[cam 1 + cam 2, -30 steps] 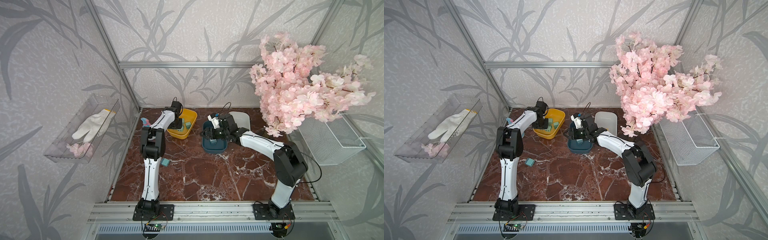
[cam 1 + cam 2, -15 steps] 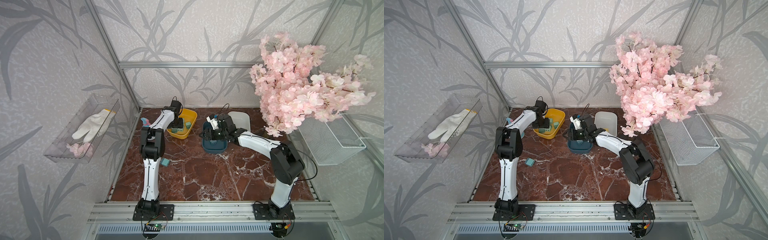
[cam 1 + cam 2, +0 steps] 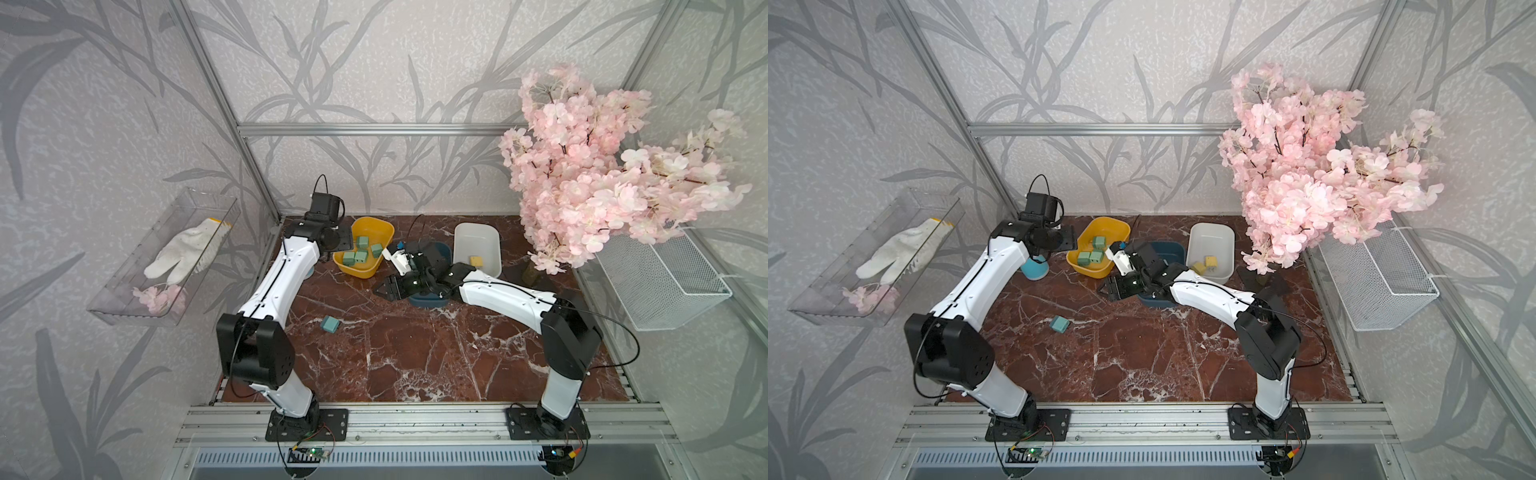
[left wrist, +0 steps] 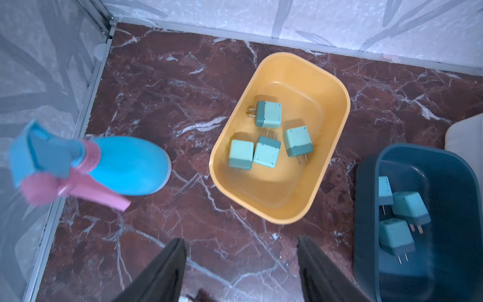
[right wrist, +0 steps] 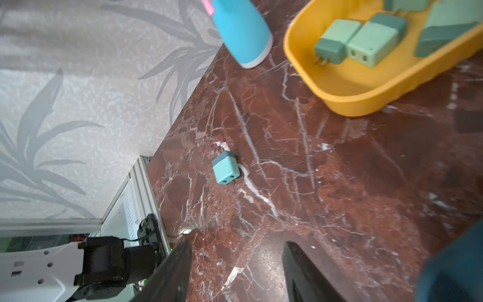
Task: Place the plugs by color into the storage box
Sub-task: Place the plug in the storage box.
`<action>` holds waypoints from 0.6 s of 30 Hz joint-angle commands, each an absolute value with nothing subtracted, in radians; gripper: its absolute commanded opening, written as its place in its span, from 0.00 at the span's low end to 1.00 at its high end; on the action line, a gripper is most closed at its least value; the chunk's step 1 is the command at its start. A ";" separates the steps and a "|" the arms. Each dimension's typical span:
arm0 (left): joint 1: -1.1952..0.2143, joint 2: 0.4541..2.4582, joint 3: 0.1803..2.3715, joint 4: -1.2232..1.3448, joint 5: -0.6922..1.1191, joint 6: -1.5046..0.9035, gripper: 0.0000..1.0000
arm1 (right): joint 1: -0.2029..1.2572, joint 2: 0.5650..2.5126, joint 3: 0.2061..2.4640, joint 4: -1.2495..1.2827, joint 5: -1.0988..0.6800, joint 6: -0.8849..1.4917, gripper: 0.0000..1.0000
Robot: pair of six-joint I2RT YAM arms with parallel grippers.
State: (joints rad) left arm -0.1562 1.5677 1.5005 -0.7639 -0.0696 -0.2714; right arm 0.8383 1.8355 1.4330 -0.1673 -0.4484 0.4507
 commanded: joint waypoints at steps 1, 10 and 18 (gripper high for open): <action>-0.158 1.463 1.352 -0.774 -0.081 -0.308 0.71 | 0.892 1.778 1.514 -0.301 -0.380 0.378 0.61; -0.128 1.105 1.062 -0.841 -0.124 -0.337 0.72 | 1.066 1.749 1.587 -0.417 -0.240 0.340 0.63; -0.055 0.944 0.903 -0.798 -0.075 -0.316 0.73 | 1.141 1.767 1.596 -0.442 -0.131 0.324 0.64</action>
